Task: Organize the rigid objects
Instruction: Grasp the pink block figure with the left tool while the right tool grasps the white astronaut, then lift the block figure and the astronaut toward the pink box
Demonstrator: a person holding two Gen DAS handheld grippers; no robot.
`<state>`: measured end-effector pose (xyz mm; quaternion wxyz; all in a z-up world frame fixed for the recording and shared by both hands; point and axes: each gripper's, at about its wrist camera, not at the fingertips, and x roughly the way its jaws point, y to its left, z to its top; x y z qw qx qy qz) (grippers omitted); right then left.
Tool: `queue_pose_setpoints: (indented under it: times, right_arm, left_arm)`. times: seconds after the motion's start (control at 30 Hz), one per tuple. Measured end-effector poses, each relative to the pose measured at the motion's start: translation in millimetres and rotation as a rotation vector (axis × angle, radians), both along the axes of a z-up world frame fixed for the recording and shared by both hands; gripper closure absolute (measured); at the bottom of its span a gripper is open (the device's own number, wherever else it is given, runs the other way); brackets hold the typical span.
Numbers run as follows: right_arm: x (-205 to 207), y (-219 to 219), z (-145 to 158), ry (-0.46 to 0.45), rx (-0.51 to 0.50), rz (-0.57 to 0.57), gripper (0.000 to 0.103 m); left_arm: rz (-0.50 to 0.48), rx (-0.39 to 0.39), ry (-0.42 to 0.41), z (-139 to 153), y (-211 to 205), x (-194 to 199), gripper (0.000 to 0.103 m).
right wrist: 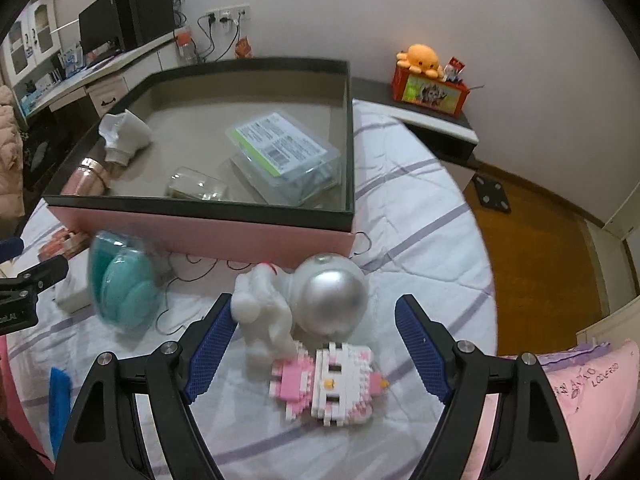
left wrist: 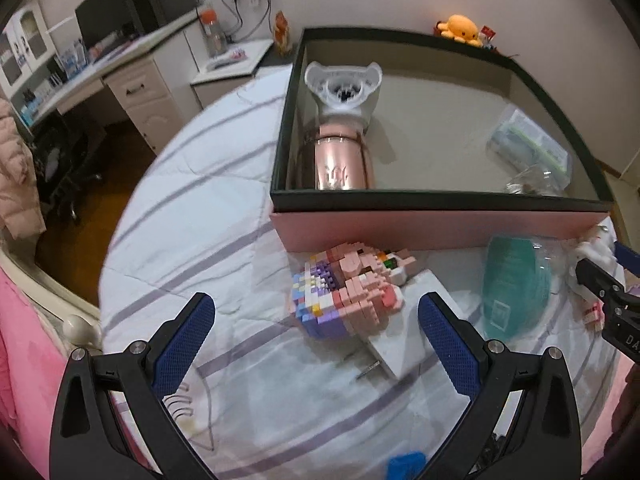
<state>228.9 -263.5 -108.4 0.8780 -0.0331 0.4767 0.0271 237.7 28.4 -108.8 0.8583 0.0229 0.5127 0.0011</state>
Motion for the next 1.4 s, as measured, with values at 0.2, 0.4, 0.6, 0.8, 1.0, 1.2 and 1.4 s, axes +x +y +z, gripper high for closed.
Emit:
queue_pose_setpoints:
  times: [0.2,0.4,0.6,0.8,1.0,1.2,1.4]
  right_arm:
    - [10.9,-2.3,-15.1,0.006,0.061,0.022,0.026]
    - [4.9,3.9,-12.1,-0.024,0.067,0.055,0.031]
    - [-4.1,11.3,-3.4,-0.053,0.057,0.070,0.031]
    - [-8.7,8.1,9.2,-0.087,0.053,0.069,0.031]
    - [-23.8,8.6,26.2,-0.130,0.047,0.058,0.031]
    - [-49.1,6.5,51.1,-0.200,0.059,0.036,0.031]
    - [-83.5,7.8,78.7,-0.283,0.072,0.032,0.031]
  left_arm:
    - [-0.053,-0.157,-0.013,-6.0,9.2,4.2,0.025]
    - [-0.102,-0.160,-0.028,-0.7,4.7,-0.3,0.042]
    - [-0.097,-0.133,-0.031,4.2,-0.6,-3.9,0.042]
    - [-0.085,-0.124,-0.041,12.2,4.6,-10.3,0.042]
    - [-0.088,-0.121,-0.075,27.5,8.0,-23.4,0.042]
    - [-0.087,-0.133,-0.128,49.8,11.6,-43.5,0.041]
    - [-0.087,-0.124,-0.211,78.6,12.4,-70.7,0.041]
